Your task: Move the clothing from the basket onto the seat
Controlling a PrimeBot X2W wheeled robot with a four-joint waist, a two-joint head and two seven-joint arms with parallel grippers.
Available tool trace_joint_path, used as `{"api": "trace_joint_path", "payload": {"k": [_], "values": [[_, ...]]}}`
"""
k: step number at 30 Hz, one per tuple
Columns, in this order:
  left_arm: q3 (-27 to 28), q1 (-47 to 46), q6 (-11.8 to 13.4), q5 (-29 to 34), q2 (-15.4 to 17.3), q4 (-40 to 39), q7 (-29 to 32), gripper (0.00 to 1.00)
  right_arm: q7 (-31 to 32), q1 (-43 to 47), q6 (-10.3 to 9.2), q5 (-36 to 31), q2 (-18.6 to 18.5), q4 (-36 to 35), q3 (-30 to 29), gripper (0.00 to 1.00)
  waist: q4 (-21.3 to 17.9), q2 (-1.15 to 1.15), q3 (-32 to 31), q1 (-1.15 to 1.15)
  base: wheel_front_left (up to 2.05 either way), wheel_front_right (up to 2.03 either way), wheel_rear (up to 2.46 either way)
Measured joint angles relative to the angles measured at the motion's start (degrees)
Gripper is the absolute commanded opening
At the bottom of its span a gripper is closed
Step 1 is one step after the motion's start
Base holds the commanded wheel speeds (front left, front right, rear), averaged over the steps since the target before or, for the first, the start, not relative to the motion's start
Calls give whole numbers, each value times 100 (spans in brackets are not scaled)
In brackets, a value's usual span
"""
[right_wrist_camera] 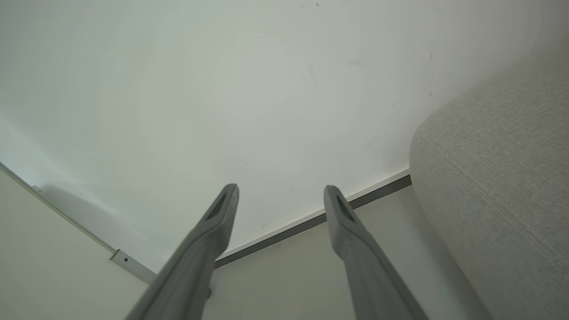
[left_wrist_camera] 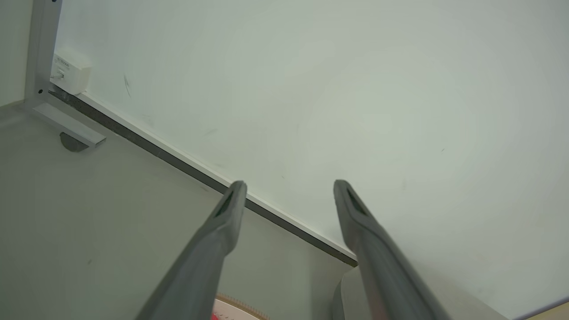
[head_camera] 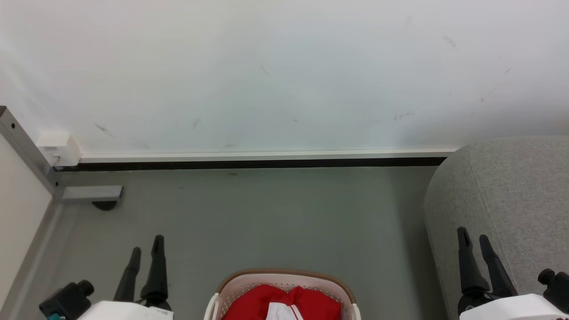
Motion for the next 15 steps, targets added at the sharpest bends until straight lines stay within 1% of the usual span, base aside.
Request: {"api": "trace_joint_path", "payload": {"k": [15], "values": [[-182, 44, 99, 1014, 92, -56, -253, 100, -253, -74, 0, -982, 18, 131, 166, 100, 11, 0, 26, 0, 0, 0, 0]]}}
